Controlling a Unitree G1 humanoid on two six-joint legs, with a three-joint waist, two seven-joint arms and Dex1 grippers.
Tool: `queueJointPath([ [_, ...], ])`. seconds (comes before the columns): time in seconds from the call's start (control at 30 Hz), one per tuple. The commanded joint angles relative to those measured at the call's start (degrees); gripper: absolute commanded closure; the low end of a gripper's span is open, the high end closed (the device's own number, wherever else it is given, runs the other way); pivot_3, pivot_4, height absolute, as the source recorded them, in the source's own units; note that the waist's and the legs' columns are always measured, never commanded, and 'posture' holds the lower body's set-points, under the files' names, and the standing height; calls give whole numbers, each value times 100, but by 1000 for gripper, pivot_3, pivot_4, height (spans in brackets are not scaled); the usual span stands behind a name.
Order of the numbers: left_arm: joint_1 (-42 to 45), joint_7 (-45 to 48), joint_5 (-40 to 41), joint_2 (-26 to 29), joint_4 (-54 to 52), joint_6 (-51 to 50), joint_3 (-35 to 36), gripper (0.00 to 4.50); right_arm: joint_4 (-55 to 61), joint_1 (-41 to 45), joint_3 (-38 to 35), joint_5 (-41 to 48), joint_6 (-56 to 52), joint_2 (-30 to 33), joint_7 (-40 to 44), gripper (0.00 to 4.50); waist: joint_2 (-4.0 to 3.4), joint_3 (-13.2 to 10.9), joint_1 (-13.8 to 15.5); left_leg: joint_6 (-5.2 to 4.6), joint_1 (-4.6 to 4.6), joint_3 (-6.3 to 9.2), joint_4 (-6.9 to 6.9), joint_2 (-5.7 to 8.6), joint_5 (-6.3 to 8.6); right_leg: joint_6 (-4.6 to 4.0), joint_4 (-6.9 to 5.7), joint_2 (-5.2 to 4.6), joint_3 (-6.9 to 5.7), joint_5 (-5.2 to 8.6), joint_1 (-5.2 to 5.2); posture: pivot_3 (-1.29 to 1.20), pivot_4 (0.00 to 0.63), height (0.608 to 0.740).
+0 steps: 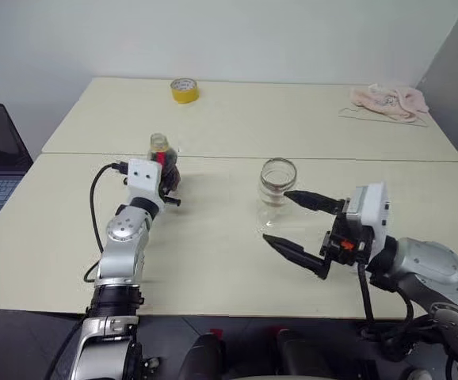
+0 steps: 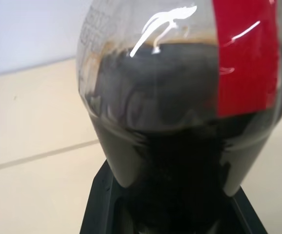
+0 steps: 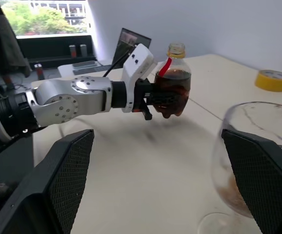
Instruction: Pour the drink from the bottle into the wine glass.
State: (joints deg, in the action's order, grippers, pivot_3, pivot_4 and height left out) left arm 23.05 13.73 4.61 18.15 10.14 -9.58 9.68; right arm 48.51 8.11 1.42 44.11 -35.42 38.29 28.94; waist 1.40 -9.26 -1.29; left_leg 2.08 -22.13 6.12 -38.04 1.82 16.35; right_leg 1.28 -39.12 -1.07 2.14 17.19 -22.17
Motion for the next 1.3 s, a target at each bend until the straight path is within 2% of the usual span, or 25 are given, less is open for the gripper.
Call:
queueJointPath([
  [0.03, 43, -230, 284, -48, -257, -7, 359, 3729, 126, 108, 153, -52, 129, -76, 166, 0, 3, 2, 5, 0, 0, 0, 0, 0, 0, 0, 1, 0, 0, 0, 0, 0, 150, 740],
  [0.3, -13, -307, 518, -24, 92, -255, 601, 3729, 14, 152, 339, -235, 198, -165, 410, 0, 10, 7, 2, 0, 1, -1, 1, 0, 0, 0, 1, 0, 0, 0, 0, 0, 150, 740],
  [0.6, -89, -64, 342, 301, 572, -172, 436, 3729, -138, 62, 413, -458, 181, -390, 339, 0, 10, 14, -6, 0, 13, -2, 7, 0, 0, 0, 0, 0, 2, 0, 6, 0, 150, 740],
  [0.93, -110, -12, 359, 402, 647, -43, 436, 3729, -63, -381, -456, -261, -325, 1, 32, 0, 9, 24, -13, -1, 18, -4, 11, -1, 1, 0, 0, 0, 4, 0, 8, 0, 150, 740],
  [1.13, -66, -15, 357, 414, 772, -6, 439, 3729, -34, -82, -413, -150, -491, -74, -73, 0, 7, 26, -16, -19, 19, -6, 10, -3, 11, 0, 0, 1, 6, 0, 10, 0, 150, 740],
  [1.17, -68, -20, 359, 418, 782, -1, 446, 2982, -27, -44, -396, -133, -514, -88, -95, 0, 6, 27, -14, -19, 20, -4, 11, -3, 11, 0, 0, 1, 4, 0, 10, 0, 150, 740],
  [1.3, -83, -14, 394, 442, 823, 20, 490, 1687, 2, 106, -316, -59, -611, -138, -152, 0, 5, 29, -16, -19, 20, -5, 11, -2, 11, 0, 1, 0, 5, 0, 11, 0, 150, 740],
])
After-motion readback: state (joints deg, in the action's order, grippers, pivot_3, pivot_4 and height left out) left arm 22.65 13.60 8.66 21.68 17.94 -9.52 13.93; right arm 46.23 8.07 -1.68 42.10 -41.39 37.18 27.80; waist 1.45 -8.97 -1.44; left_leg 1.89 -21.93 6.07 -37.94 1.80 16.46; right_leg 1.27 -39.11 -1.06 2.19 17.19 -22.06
